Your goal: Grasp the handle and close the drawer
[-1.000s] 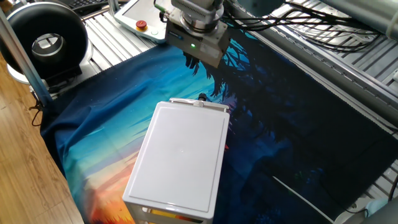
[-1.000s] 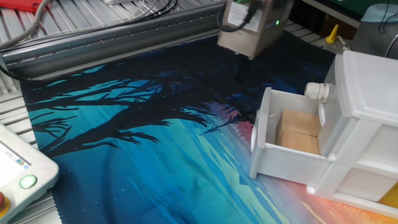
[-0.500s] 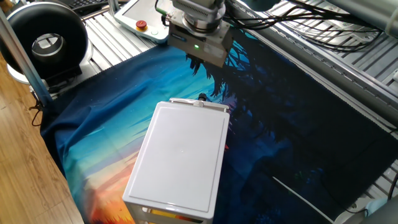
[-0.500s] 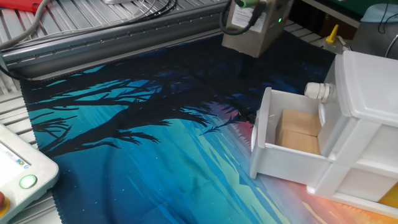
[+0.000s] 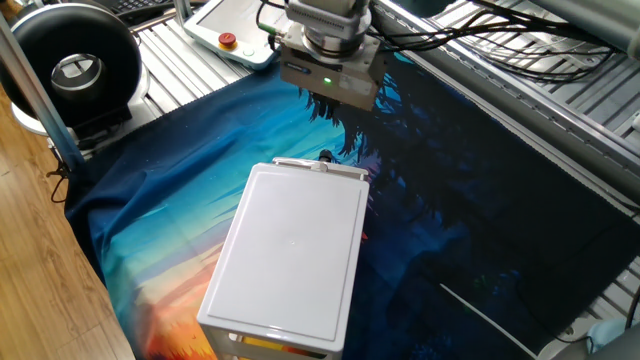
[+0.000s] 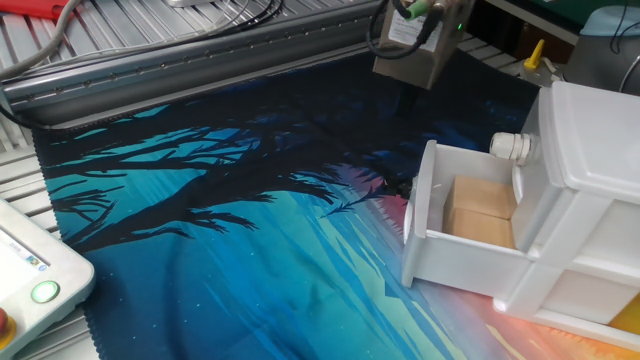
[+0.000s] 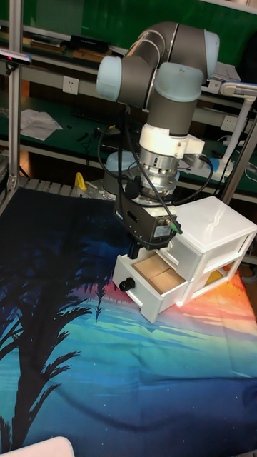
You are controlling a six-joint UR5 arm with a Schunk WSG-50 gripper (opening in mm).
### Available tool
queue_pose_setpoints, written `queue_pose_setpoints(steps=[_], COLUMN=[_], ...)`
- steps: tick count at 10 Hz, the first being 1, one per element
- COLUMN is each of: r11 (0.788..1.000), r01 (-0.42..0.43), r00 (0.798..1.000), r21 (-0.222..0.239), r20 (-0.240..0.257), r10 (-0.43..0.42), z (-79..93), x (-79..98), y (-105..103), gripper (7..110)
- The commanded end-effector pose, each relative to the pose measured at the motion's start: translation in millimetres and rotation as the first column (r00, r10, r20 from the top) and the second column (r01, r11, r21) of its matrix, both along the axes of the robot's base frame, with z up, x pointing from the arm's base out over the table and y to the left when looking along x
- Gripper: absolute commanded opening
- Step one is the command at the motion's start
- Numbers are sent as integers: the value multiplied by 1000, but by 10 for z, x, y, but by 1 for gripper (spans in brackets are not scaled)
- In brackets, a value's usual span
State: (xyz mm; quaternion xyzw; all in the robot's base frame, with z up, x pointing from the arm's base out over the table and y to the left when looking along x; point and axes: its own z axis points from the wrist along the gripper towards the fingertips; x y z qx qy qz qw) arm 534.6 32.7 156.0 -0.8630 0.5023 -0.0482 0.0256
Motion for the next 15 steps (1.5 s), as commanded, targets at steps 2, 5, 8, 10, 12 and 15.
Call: queue_pose_setpoints(steps=[2, 5, 8, 10, 12, 15], r11=[1000, 998, 973, 958, 963, 977], r01=[1, 51, 213, 267, 253, 202], r00=[1000, 998, 976, 963, 967, 979], r21=[0, 33, 93, 104, 98, 72], r20=[-18, -26, -64, -72, -50, -22], r10=[-1, -50, -208, -260, -249, -201], z=[4, 5, 35, 36, -1, -6], x=[-49, -73, -98, -103, -52, -5], y=[15, 79, 246, 275, 248, 181], gripper=[7, 7, 7, 7, 7, 7])
